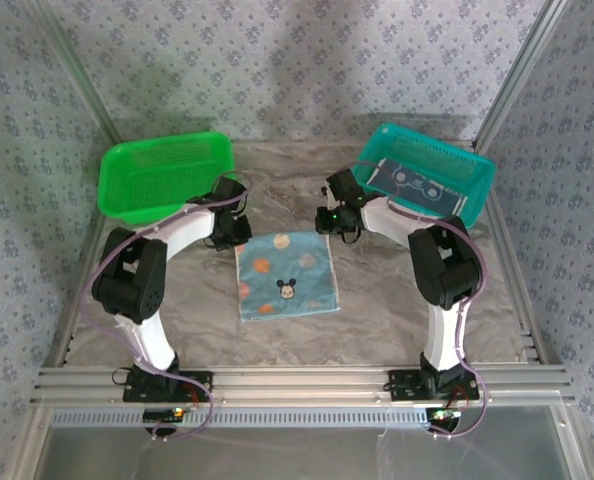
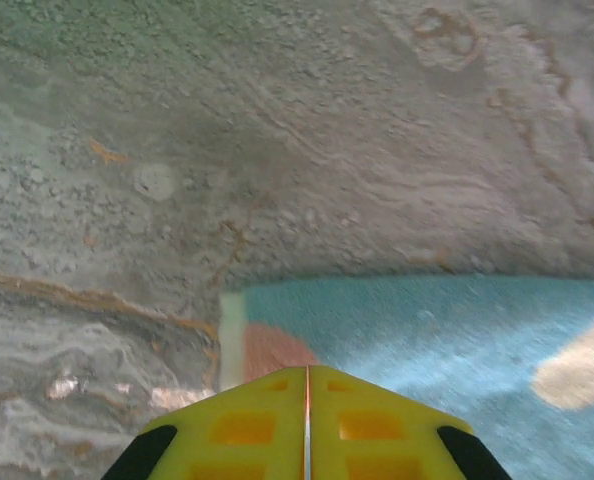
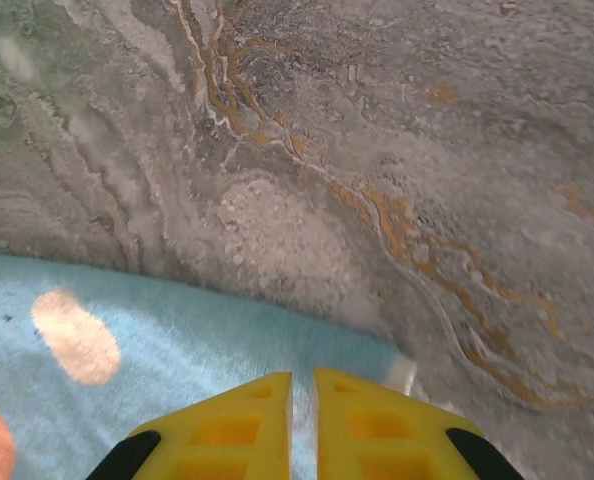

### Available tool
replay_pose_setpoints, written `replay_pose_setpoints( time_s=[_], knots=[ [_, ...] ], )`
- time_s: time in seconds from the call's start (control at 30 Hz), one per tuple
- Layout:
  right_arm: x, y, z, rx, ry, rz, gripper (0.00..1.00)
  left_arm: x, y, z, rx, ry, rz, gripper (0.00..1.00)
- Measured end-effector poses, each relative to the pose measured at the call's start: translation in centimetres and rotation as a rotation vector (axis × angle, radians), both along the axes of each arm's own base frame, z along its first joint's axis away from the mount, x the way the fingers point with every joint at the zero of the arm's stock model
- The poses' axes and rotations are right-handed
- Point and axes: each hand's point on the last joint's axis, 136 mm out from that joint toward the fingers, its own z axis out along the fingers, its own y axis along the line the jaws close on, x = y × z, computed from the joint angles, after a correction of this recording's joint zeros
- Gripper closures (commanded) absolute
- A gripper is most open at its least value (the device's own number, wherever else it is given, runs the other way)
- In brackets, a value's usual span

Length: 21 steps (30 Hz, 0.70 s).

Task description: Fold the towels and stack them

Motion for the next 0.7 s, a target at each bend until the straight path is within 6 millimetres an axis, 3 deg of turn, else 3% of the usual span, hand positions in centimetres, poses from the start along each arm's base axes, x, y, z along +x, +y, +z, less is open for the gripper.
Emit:
replay_pose_setpoints(
  time_s=[0.23, 0.4, 0.5, 0.7],
  knots=[
    [0.5, -1.0, -3.2, -0.025, 0.06, -0.004, 0.85, 0.1, 0.6, -2.3, 0.026, 0.042, -0.003, 0.92],
    [0.7, -1.3, -3.2, -0.031, 0.051, 0.009, 0.77, 0.3, 0.7, -2.4, 0.025, 0.035, -0.007, 0.9],
    [0.9, -1.3, -2.9, -0.036, 0.042, 0.024, 0.64, 0.4, 0.8, -2.4, 0.026, 0.035, -0.009, 0.84],
    [1.0, -1.5, -1.8, -0.042, 0.02, 0.023, 0.61, 0.6, 0.9, -1.3, 0.022, 0.01, -0.02, 0.69]
  ],
)
